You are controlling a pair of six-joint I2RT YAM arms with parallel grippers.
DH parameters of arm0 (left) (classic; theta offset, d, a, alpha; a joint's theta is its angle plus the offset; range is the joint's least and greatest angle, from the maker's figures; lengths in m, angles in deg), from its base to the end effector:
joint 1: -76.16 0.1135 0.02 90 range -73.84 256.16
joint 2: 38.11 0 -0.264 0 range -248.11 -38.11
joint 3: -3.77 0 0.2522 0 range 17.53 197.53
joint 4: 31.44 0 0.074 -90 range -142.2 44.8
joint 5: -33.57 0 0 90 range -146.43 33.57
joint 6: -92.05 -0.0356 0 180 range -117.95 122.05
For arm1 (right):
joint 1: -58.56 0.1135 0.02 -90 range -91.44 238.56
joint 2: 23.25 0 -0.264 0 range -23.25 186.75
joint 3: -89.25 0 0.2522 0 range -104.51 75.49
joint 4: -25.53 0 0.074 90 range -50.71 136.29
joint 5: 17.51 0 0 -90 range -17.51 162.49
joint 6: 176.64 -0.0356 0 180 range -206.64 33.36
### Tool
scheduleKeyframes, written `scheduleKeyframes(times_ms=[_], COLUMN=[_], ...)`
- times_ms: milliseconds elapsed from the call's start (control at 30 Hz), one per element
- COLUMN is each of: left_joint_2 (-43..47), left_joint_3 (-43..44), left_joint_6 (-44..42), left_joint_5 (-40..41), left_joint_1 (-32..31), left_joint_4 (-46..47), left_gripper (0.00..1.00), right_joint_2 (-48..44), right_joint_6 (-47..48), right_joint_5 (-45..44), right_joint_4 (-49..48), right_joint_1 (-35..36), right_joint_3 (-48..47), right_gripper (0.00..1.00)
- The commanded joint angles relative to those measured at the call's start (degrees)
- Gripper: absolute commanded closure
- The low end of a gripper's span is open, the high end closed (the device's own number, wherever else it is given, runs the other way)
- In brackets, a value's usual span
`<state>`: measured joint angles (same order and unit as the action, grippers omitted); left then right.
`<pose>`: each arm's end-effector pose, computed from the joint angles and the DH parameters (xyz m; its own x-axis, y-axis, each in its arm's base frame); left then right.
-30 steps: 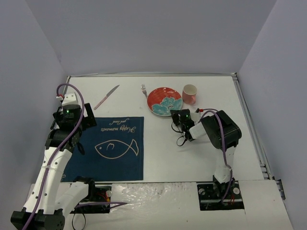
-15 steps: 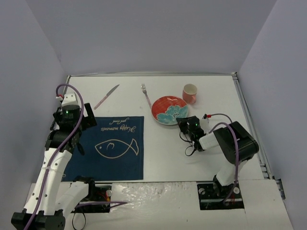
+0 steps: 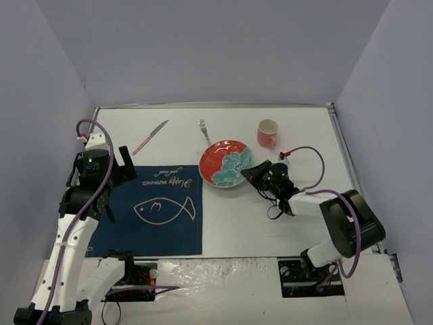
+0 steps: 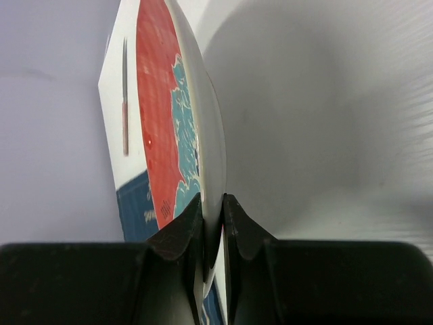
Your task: Set the dinner table for one person
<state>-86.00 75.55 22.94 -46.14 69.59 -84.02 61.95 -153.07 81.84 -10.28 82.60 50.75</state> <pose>0.1688 -0.0130 0.3591 -0.4302 -0.3036 -0.8501 -0.2103 0.9495 -0.2327 0.2516 0.1185 0.1724 -0.5710 0.7356 -0.3645 -0.0609 0.4049 0.9123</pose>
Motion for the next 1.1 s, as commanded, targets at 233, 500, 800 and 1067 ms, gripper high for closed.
scheduleKeyframes(times_ms=[233,500,800,1067], left_joint_2=[2.96,5.57,6.62,7.11], left_joint_3=[12.58,14.1,13.29,12.56], left_joint_6=[-0.18,-1.32,-1.36,-1.2], left_joint_5=[-3.36,-1.87,-1.88,-1.99], left_joint_1=[0.42,0.5,0.5,0.46], left_joint_4=[-10.68,-13.34,-13.56,-13.55], left_gripper=[0.03,0.03,0.03,0.03], right_joint_2=[10.48,23.27,32.7,37.1], right_joint_6=[4.82,5.04,5.09,2.7], right_joint_5=[19.45,23.19,25.05,25.54], right_joint_4=[-14.8,-15.75,-15.53,-16.7], right_joint_1=[14.23,23.03,29.32,31.11], right_joint_3=[-22.07,-35.66,-45.59,-48.95], right_gripper=[1.0,1.0,1.0,1.0])
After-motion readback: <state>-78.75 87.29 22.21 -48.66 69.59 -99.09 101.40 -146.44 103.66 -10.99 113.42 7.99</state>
